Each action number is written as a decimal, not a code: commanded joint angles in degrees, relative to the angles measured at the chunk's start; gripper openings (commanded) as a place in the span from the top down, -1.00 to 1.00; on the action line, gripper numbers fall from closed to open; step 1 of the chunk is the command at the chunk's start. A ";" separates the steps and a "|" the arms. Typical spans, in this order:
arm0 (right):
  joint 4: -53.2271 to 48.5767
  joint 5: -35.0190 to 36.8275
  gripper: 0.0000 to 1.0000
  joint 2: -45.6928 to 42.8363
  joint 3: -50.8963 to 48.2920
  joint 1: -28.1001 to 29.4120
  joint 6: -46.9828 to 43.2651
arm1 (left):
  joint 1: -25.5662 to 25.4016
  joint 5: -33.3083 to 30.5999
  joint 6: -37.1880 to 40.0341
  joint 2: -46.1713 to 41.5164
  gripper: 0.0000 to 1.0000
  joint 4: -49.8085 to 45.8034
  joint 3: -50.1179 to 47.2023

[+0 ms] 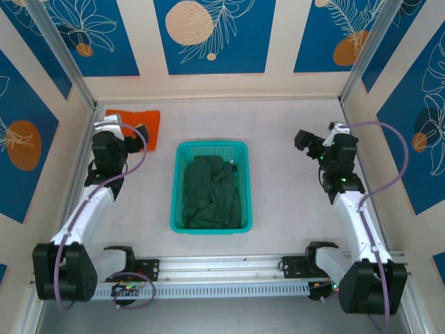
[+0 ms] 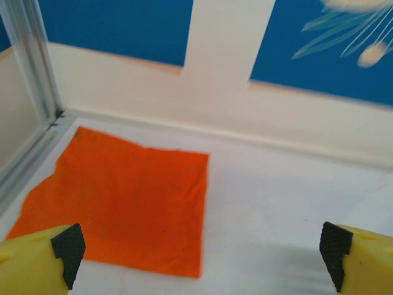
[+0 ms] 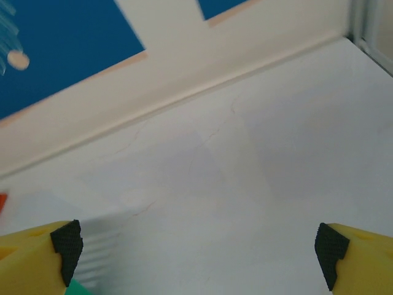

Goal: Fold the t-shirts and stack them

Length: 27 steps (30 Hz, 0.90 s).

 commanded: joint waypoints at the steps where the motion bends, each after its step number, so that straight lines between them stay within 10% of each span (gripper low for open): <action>1: -18.05 -3.58 -0.99 -1.83 2.84 -0.47 10.11 | 0.55 -0.90 -18.73 -3.88 -1.00 -8.12 -0.52; 6: -19.60 -16.55 -0.85 2.21 4.03 3.22 19.68 | -4.33 -0.77 -31.46 -0.50 -1.00 -17.09 2.21; 19: -41.10 -3.80 -0.63 15.35 13.55 32.56 25.38 | -43.03 -5.89 -23.29 31.24 -0.87 -58.06 32.71; 27: -42.18 -6.31 -0.42 16.49 10.52 37.03 26.85 | -47.70 0.40 -24.93 42.27 -0.83 -60.66 34.41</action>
